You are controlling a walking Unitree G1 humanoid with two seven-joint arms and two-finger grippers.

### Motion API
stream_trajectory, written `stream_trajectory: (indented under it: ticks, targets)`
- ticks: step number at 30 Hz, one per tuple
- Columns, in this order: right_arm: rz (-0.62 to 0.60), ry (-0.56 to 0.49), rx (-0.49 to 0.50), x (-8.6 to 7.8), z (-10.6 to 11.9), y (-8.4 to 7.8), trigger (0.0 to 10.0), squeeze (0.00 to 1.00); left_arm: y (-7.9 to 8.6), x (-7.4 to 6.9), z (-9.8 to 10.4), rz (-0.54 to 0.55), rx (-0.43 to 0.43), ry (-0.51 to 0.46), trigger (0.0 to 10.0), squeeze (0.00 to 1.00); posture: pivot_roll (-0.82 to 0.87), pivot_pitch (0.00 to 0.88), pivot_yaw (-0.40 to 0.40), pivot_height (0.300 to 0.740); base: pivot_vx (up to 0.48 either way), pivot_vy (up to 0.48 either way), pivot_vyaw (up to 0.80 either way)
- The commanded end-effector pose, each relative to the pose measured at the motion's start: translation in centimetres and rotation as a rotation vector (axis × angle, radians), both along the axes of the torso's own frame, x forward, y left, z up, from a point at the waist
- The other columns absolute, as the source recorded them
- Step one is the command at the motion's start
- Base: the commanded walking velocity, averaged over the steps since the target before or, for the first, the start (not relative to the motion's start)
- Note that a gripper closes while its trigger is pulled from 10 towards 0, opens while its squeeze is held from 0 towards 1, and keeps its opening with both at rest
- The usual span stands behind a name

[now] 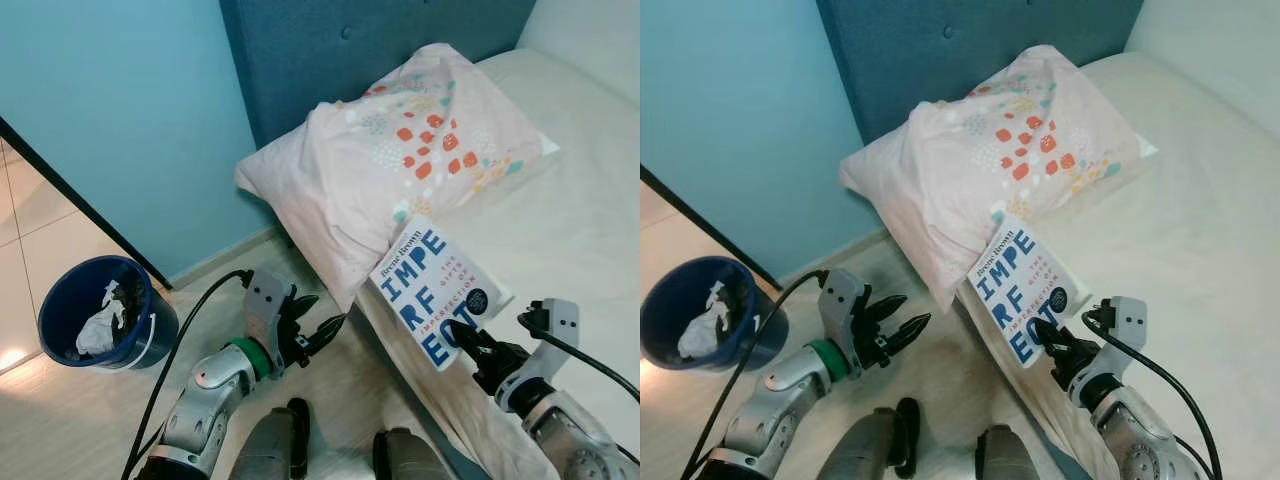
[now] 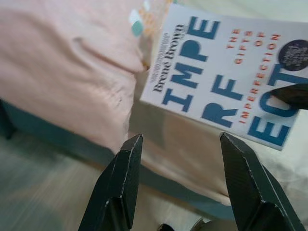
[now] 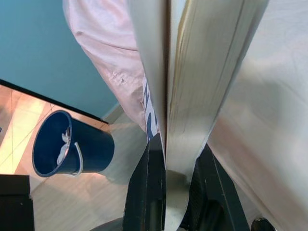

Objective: Clean up the room

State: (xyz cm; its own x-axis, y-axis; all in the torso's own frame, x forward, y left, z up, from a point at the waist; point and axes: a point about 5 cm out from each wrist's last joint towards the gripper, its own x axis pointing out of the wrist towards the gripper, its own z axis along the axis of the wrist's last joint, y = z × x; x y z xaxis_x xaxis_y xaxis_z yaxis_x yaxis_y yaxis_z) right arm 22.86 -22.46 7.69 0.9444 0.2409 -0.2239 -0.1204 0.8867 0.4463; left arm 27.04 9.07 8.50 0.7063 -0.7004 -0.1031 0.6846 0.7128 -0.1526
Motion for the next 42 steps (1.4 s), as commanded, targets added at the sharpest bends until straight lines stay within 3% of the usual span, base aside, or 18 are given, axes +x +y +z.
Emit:
stream_trajectory:
  ticks: [1, 10, 17, 30, 42]
  targets:
    - [-0.003, -0.023, 0.016, -0.3, 0.4, 0.1, 10.0, 0.0, 0.4, -0.2, -1.0, 0.027, 0.018, 0.047, 10.0, 0.0, -0.02, 0.208, 0.139, 0.66, 0.0, 0.0, 0.0]
    - [0.006, -0.024, 0.021, -0.3, 0.5, 0.4, 10.0, 0.0, 0.6, 0.0, -1.8, 0.064, 0.081, 0.094, 10.0, 0.0, -0.02, 0.21, 0.137, 0.66, 0.0, -0.373, 0.0]
    - [0.004, -0.029, 0.028, -0.3, 0.8, 0.2, 10.0, 0.0, 0.0, -0.5, -1.7, 0.014, 0.032, 0.129, 10.0, 0.0, -0.02, 0.218, 0.134, 0.66, 0.0, 0.0, 0.0]
    - [-0.005, -0.031, 0.03, -0.3, 1.0, -0.2, 10.0, 0.0, -0.1, -0.9, -1.6, -0.025, 0.028, 0.133, 10.0, 0.0, -0.02, 0.221, 0.13, 0.655, 0.0, 0.0, 0.0]
    - [-0.001, -0.027, 0.029, -0.1, 1.1, -0.5, 10.0, 0.0, -0.5, -1.4, -0.5, -0.089, 0.0, 0.081, 10.0, 0.0, -0.02, 0.225, 0.129, 0.621, 0.0, 0.0, 0.0]
